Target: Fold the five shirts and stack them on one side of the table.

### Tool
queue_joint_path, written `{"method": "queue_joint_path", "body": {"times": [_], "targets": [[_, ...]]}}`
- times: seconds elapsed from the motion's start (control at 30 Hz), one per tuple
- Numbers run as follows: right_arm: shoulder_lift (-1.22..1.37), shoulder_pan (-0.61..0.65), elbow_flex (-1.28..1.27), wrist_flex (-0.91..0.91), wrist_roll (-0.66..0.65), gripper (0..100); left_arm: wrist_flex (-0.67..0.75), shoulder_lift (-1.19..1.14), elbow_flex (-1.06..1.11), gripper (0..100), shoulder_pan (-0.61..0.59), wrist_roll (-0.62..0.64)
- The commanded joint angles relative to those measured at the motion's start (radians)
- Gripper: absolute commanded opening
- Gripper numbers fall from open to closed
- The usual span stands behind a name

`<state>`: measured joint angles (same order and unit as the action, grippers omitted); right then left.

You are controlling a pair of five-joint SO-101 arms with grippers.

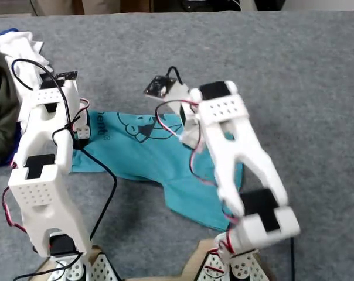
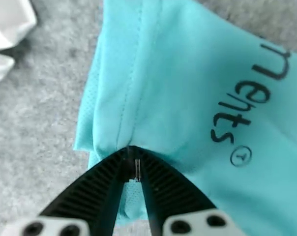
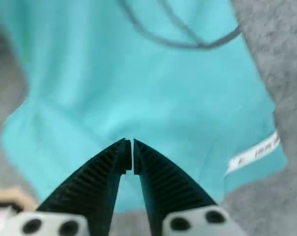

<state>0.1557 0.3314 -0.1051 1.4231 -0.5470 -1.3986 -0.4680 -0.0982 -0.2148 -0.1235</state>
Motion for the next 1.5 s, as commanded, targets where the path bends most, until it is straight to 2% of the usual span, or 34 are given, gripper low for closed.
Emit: {"method": "queue_joint_path", "body": {"times": [0.0,0.2,0.4,0.6,0.8,0.93,1.1,1.23,1.47], "targets": [[0.183,-0.031,0.183,-0.034,0.032,2.1,-0.112,0.031,-0.103,2,0.003,-0.009],[0.458,-0.104,0.512,0.035,0.068,2.2,-0.27,0.022,-0.173,2,0.006,-0.011],[0.624,-0.108,0.828,0.196,0.072,2.2,-0.273,0.019,-0.12,2,0.015,-0.021],[0.742,-0.108,1.061,0.272,0.066,2.2,-0.273,-0.068,-0.04,2,0.021,-0.072],[0.86,-0.13,1.193,0.299,0.066,2.2,-0.278,-0.199,-0.041,2,-0.029,-0.072],[0.926,-0.166,1.248,0.302,0.066,2.1,-0.279,-0.202,-0.043,2,-0.064,-0.072],[0.935,-0.189,1.277,0.304,0.068,2.0,-0.31,-0.128,-0.044,2,-0.069,-0.075],[0.935,-0.186,1.326,0.321,0.068,2.0,-0.354,-0.041,-0.072,2,-0.069,-0.129],[0.903,-0.188,1.469,0.364,0.072,2.0,-0.358,0.131,-0.084,2,-0.064,-0.133]]}}
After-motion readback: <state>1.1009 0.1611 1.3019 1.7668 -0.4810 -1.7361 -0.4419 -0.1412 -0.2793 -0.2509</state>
